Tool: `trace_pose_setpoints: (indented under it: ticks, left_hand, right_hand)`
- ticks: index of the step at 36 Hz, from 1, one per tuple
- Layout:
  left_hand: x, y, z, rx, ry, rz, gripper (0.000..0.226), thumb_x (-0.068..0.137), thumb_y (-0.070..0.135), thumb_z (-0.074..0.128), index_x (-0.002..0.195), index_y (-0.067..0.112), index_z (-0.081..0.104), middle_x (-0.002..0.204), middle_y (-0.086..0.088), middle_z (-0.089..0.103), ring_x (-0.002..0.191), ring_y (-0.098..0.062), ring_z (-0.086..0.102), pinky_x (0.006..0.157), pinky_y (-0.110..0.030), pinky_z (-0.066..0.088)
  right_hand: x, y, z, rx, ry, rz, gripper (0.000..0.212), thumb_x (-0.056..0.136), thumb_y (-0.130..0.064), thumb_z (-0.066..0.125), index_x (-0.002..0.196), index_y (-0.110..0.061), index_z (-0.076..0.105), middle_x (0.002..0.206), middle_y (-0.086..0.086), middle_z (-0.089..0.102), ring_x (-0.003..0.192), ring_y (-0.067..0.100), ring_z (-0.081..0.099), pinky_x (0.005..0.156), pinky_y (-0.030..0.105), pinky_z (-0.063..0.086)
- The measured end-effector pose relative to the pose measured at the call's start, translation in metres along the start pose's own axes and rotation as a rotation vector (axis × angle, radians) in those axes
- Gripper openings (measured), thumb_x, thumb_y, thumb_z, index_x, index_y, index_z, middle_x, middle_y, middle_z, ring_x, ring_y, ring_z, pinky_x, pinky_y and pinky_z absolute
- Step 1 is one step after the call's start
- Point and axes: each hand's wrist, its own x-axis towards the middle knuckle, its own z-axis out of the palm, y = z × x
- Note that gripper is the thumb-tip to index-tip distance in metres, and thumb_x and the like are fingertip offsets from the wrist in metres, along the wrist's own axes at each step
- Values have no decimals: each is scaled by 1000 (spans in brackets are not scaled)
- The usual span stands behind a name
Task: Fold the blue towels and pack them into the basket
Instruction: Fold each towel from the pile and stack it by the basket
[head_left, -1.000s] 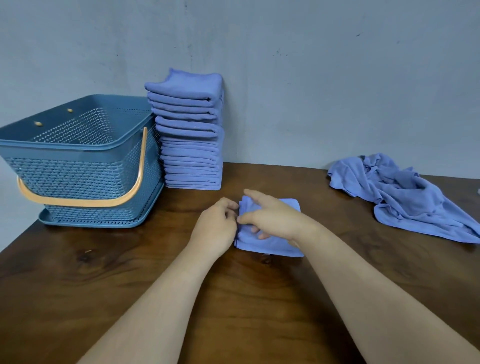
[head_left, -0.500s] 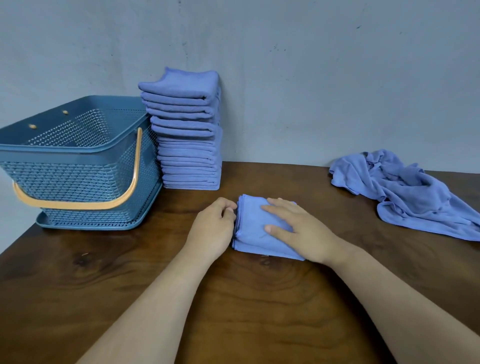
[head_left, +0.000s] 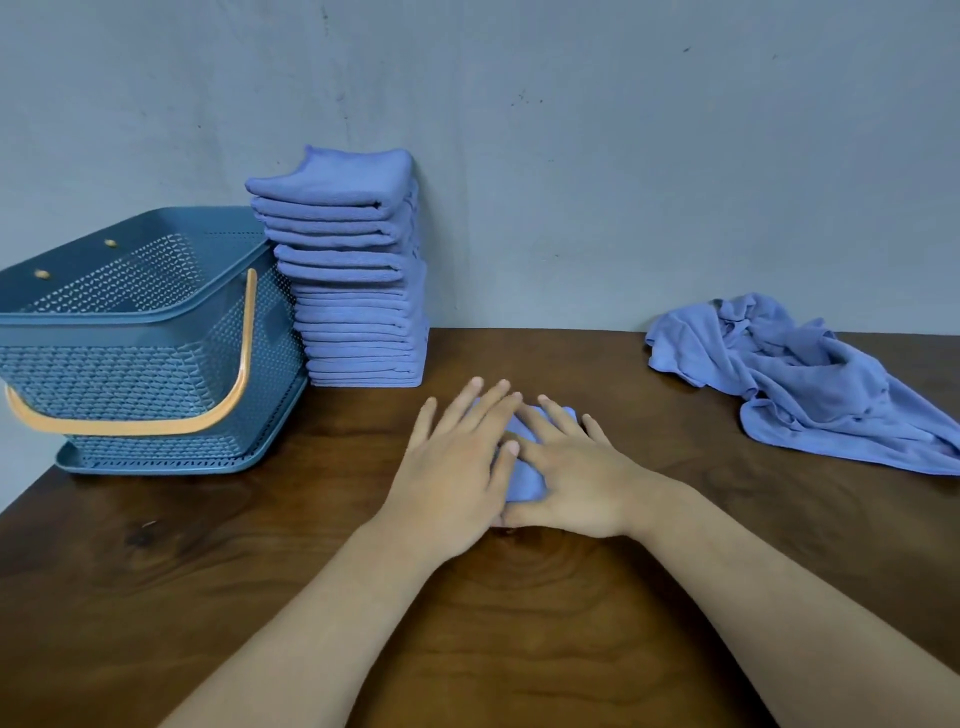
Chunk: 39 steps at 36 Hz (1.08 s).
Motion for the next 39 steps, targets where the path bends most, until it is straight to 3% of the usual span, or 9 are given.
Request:
trace_pose_setpoints:
  ticks: [7,10,13,18,24,28,30,35,39]
  left_hand:
    - [-3,-8,5,-9,-345,-246,67,112,54,15,169,32,-13,176,16,-18,162,-5,-14,132,-48,-5]
    - [-5,-6,3,-21,-356,-254,68,112,56,15,169,31,-12,175,14,-20,163,-8,-13,133,-48,-6]
    - [-5,-6,2,-31,-362,-254,70,111,58,16,170,33,-12,175,15,-21,163,-8,-13,132,-48,-7]
    - [-4,-5,4,-24,-360,-257,72,110,62,16,169,33,-12,174,15,-23,162,-9,-14,132,-49,-8]
    - [-6,-6,2,-64,-376,-243,71,111,60,19,169,34,-12,174,16,-23,162,-6,-16,132,-50,-10]
    - [-8,-11,2,-113,-365,-222,71,110,61,22,169,37,-11,174,19,-20,161,-2,-15,131,-46,-13]
    - [-8,-14,6,-188,-293,-221,74,109,60,29,169,38,-10,175,22,-14,160,2,-10,131,-43,-11]
    - [3,-16,6,-905,162,-416,99,97,53,73,170,35,8,166,23,29,152,5,30,120,-24,29]
    - [8,-17,-5,-1356,115,-420,83,89,50,83,158,23,46,141,3,70,131,-15,66,112,-42,50]
  right_hand:
    - [-5,9,2,168,95,-6,108,73,-103,42,163,-58,4,172,-31,-9,157,-2,-20,131,52,-1]
    - [-14,13,-1,300,389,63,80,91,-82,52,160,-45,35,170,-26,22,160,2,8,129,41,18]
    - [-24,18,0,190,593,376,56,95,-70,53,137,-34,61,150,-15,51,147,15,37,114,44,40]
    - [-22,16,6,208,421,561,55,86,-85,43,111,-41,64,137,-19,57,139,15,43,114,50,33]
    - [-4,7,4,447,417,555,30,85,-64,66,101,-39,60,115,-20,64,121,12,57,124,55,18]
    - [-10,-1,3,836,485,428,25,85,-38,77,99,-35,56,93,-9,72,91,14,71,97,48,55]
    - [-12,-6,3,944,541,361,31,88,-29,78,106,-34,54,95,-7,75,91,15,74,83,45,61]
    - [-18,-11,-5,1129,653,80,45,98,-13,74,130,-32,50,113,-1,79,109,21,75,99,54,58]
    - [-26,-12,-14,1228,680,-108,53,101,-11,72,143,-30,45,127,8,75,121,29,71,100,45,60]
